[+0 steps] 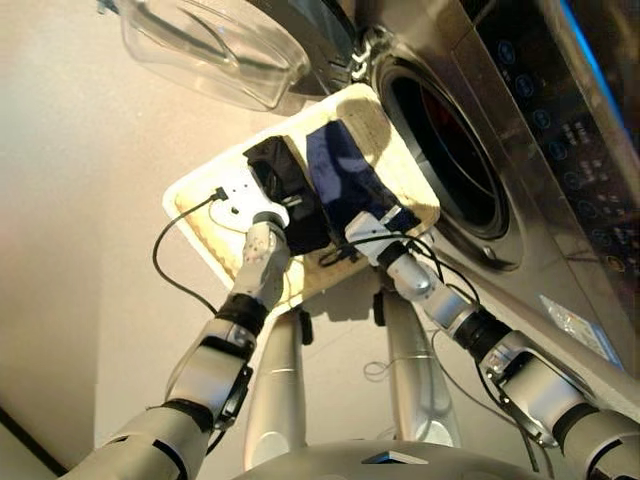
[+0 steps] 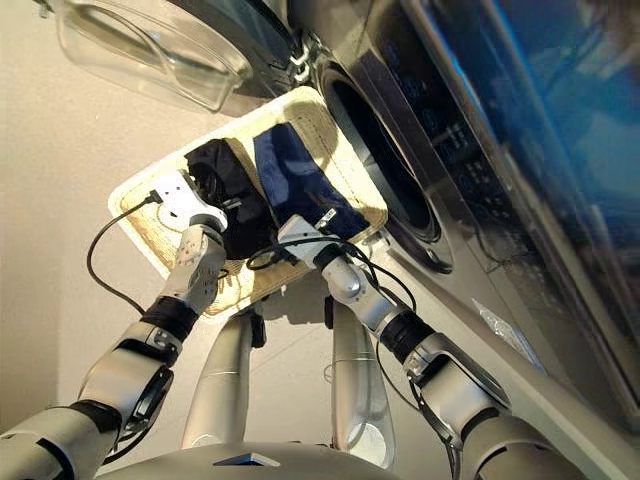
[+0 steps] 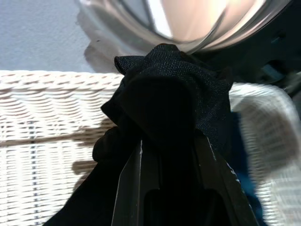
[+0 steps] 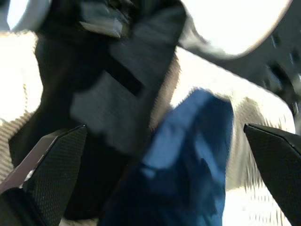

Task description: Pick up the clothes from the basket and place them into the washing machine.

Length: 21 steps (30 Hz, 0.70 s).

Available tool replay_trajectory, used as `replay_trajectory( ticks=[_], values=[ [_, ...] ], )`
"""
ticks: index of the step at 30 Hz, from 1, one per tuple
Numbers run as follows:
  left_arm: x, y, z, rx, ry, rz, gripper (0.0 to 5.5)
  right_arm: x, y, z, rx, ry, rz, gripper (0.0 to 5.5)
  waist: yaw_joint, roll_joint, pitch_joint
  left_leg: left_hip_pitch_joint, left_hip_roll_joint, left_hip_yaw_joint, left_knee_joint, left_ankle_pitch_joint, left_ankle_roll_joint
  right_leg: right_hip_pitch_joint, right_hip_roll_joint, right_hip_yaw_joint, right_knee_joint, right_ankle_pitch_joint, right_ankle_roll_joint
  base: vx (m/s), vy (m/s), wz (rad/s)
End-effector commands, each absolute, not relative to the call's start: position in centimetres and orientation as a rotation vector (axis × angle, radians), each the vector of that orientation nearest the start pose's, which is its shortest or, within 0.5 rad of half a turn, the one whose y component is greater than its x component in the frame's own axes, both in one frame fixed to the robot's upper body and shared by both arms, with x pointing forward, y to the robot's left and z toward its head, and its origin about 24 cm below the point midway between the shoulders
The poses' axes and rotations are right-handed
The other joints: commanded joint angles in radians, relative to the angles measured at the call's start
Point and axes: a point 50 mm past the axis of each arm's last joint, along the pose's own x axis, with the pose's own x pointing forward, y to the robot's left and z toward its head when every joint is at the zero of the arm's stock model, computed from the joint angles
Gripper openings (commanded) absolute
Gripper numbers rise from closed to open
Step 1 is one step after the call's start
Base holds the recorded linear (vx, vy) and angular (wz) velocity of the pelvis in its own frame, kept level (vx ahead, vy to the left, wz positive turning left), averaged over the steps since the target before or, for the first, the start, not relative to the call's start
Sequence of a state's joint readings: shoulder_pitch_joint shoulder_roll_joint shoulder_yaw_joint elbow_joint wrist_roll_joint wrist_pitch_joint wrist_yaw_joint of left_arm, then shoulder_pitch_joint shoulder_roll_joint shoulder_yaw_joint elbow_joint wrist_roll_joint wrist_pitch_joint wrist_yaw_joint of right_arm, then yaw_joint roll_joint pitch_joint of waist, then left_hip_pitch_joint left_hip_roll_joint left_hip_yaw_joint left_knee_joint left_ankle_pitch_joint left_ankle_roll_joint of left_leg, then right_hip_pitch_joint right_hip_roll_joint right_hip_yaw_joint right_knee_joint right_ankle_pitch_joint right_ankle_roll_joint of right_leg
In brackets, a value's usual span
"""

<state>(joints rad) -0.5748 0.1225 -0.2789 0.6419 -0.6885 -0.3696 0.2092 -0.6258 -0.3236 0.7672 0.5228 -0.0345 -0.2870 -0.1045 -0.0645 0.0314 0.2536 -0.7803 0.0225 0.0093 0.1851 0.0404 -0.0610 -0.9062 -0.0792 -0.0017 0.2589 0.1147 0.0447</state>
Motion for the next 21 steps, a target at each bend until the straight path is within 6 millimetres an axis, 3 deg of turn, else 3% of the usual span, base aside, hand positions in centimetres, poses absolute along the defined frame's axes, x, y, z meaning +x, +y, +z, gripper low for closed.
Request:
replay_trajectory(
  ticks=[1,7,16,17,18,19,21],
  values=[
    [34.5,10.4,11.3,-0.5,-0.306,-0.067,0.0,31.2,-1.8,8.6,-0.643,-0.417,0.715,5.5,0.009,0.008,-0.003,-0.016,-0.088,-0.012,0.0,0.015,0.056,0.107,0.034,-0.089,-0.128,0.044,0.02,-0.111,-0.037,0.09],
    [32.5,8.5,13.1,-0.605,-0.384,-0.222,0.0,31.9,-1.1,9.3,-0.619,-0.426,0.673,5.5,0.033,0.018,-0.003,-0.008,-0.094,-0.026,0.005,0.02,0.06,0.124,0.032,-0.099,-0.13,0.042,0.014,0.0,0.0,0.0],
    [29.9,6.8,14.1,-0.757,-0.401,-0.4,0.0,33.7,-0.9,10.9,-0.617,-0.451,0.538,5.5,0.07,0.044,-0.006,-0.016,-0.099,-0.037,0.011,0.025,0.066,0.115,0.029,-0.1,-0.122,0.04,0.009,0.0,0.0,0.0],
    [29.5,6.7,14.0,-0.763,-0.398,-0.418,0.0,33.9,-0.9,11.2,-0.607,-0.451,0.519,4.87,0.074,0.047,-0.007,-0.016,-0.099,-0.038,0.012,0.024,0.067,0.115,0.028,-0.099,-0.121,0.039,0.009,0.0,0.0,0.0],
    [29.4,6.7,14.0,-0.765,-0.393,-0.425,0.0,34.1,-1.0,11.5,-0.595,-0.453,0.499,1.85,0.078,0.051,-0.008,-0.016,-0.098,-0.038,0.011,0.025,0.067,0.113,0.027,-0.099,-0.12,0.04,0.009,0.0,0.0,0.0],
    [29.2,6.6,14.1,-0.773,-0.396,-0.435,0.0,34.3,-1.0,11.7,-0.593,-0.459,0.486,0.0,0.081,0.053,-0.009,-0.017,-0.099,-0.038,0.012,0.025,0.067,0.112,0.027,-0.098,-0.119,0.04,0.009,0.0,0.0,0.0],
    [28.9,6.4,14.2,-0.77,-0.397,-0.463,0.0,34.5,-0.8,12.2,-0.57,-0.462,0.472,0.0,0.086,0.058,-0.009,-0.017,-0.1,-0.04,0.011,0.025,0.068,0.11,0.026,-0.098,-0.118,0.04,0.008,0.0,0.0,0.0]
  ],
)
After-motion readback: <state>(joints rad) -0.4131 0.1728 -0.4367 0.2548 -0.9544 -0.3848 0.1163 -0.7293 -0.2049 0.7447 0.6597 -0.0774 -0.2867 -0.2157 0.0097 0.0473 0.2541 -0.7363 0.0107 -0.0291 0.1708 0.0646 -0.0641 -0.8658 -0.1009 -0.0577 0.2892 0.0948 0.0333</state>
